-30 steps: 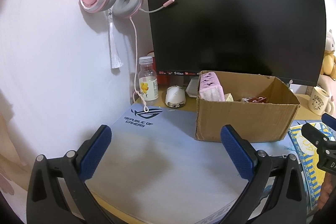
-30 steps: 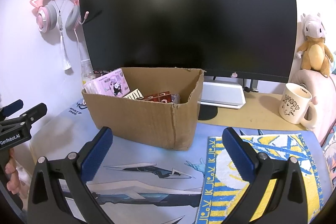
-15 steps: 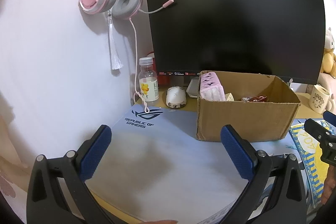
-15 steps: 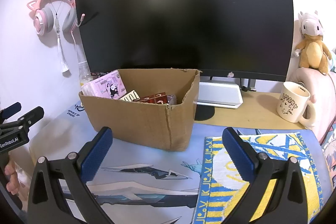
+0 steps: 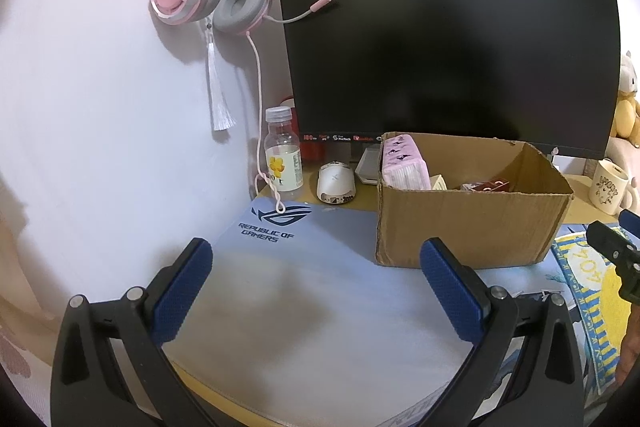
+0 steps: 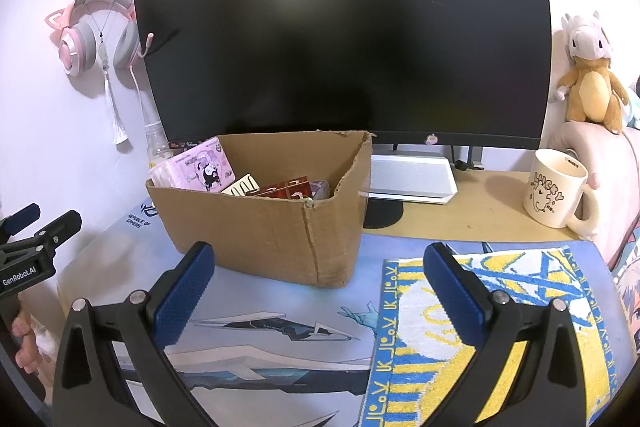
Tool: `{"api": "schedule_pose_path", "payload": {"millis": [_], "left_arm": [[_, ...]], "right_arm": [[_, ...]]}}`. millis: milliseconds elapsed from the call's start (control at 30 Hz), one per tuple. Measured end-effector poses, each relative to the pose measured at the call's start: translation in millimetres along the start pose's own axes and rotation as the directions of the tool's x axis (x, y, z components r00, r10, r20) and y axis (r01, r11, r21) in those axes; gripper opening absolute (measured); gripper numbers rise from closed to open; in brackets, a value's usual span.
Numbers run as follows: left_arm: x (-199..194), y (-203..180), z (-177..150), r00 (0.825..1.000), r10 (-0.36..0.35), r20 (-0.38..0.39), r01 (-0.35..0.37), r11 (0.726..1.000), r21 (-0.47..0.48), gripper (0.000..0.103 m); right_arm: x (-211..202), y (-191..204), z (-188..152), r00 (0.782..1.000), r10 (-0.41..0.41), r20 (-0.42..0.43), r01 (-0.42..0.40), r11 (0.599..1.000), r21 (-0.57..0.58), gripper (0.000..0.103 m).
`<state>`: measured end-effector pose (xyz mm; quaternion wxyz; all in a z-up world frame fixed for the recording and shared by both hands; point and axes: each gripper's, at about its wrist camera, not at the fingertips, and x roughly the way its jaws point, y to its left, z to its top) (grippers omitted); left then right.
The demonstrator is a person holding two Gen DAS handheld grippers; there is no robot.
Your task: Organize objects
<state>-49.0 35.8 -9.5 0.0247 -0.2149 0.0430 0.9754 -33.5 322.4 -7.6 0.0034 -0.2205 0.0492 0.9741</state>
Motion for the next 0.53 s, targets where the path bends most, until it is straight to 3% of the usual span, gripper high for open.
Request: {"api": "schedule_pose_path", "payload": {"millis": [533], "left_arm": [[1.1,1.2,0.0,1.000,-0.016,-0.005,0.016,1.000,-0.006,0.103]], "right_arm": [[-0.7,-0.4,0.3,1.000,-0.003,0.002,0.003,1.000,-0.001,0.103]]}}
